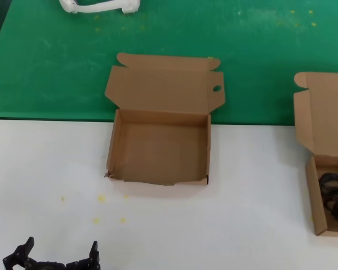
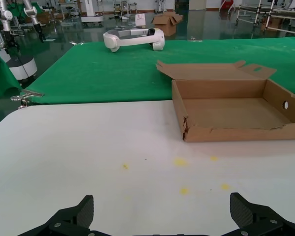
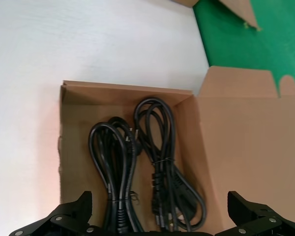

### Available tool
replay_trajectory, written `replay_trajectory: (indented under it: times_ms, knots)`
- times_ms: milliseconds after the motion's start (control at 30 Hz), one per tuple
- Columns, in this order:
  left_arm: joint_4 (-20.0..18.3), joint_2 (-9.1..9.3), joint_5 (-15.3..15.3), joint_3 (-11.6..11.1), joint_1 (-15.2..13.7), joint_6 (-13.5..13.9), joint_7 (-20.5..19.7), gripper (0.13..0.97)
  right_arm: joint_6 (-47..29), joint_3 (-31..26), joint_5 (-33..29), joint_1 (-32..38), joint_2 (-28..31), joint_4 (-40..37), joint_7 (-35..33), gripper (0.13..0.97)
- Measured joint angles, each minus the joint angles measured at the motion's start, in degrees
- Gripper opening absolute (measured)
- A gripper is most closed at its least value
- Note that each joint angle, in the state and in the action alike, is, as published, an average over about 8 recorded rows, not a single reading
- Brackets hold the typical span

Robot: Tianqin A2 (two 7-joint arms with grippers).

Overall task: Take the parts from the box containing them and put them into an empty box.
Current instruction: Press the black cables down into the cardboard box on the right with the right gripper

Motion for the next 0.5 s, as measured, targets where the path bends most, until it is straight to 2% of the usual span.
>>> replay_trajectory:
  times_ms: [267,500]
  knots:
    - [0.0,0.0,0.0,0.0,0.0,0.0,0.0,0.966,-4.2,-3.0,-3.3,6.0,-1.7,-6.1,2.6,0.966]
    - [0.0,0.0,0.0,0.0,0.0,0.0,0.0,0.966,-7.0,-5.5,-5.9,11.7,-4.0,-12.9,1.6,0.966]
